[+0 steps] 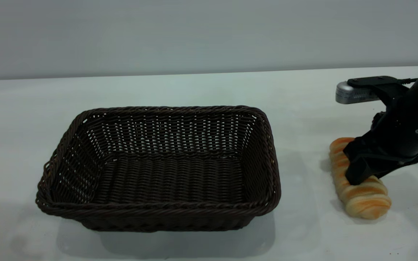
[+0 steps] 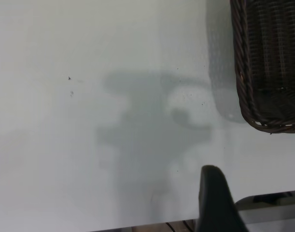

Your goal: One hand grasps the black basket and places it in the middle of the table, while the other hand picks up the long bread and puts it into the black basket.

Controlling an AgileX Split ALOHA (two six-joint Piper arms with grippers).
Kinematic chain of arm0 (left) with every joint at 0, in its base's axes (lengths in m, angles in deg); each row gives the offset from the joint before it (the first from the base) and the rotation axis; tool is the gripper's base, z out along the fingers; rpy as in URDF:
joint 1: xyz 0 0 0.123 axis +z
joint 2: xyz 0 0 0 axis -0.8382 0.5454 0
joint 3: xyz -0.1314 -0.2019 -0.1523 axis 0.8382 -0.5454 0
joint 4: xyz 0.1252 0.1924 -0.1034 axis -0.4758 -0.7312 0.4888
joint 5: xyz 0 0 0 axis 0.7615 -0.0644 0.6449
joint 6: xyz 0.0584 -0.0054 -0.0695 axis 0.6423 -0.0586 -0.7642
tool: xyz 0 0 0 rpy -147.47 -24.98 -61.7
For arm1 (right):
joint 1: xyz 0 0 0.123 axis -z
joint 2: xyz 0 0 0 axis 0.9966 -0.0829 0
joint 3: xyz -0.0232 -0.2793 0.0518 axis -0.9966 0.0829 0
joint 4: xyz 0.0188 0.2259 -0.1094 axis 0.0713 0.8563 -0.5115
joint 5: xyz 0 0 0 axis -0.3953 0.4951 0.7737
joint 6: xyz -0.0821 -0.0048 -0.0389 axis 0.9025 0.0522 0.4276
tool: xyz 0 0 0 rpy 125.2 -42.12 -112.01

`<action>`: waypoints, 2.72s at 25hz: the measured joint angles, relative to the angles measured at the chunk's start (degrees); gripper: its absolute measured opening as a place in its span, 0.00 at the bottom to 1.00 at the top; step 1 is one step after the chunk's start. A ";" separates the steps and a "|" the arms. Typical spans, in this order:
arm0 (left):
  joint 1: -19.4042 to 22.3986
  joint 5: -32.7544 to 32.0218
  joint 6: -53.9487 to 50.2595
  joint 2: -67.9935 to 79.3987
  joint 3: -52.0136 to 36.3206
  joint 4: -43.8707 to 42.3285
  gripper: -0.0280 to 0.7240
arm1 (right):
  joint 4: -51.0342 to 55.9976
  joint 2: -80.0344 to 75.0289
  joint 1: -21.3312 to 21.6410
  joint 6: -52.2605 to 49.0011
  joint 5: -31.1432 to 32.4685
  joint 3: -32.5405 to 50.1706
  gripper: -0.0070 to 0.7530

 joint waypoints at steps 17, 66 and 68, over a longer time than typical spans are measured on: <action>0.00 0.12 -0.15 0.00 0.00 0.00 0.69 | 6.92 21.04 -8.77 -0.84 7.40 -0.45 0.06; 0.00 -8.51 -0.41 -12.33 -0.28 -1.42 0.69 | -35.71 59.97 0.42 -38.60 50.50 -4.29 0.51; 0.00 -8.51 -0.41 -15.80 -0.95 -1.42 0.69 | -35.23 64.75 0.42 -38.62 52.34 -4.16 0.51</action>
